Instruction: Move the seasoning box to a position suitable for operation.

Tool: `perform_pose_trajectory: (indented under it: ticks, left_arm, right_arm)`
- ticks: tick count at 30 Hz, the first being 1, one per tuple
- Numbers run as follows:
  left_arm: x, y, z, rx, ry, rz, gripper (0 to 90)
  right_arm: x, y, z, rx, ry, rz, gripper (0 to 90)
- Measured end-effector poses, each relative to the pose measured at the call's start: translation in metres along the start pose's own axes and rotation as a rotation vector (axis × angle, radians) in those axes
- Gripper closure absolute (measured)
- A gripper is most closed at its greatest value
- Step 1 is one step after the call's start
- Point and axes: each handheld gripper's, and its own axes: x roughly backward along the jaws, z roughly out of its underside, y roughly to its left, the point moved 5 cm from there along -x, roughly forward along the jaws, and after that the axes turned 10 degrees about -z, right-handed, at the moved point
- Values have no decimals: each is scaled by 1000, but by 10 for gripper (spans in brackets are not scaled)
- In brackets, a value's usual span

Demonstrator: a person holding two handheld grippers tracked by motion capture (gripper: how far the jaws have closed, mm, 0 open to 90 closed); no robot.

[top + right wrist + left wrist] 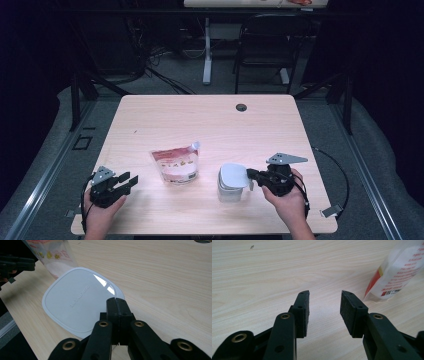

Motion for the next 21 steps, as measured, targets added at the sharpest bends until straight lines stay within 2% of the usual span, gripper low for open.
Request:
perform_pose_trajectory:
  ticks: [21]
  left_arm:
    - [0, 0, 0, -1, 0, -1, 594]
  right_arm:
    - [1, -2, 1, -26, -9, -11, 900]
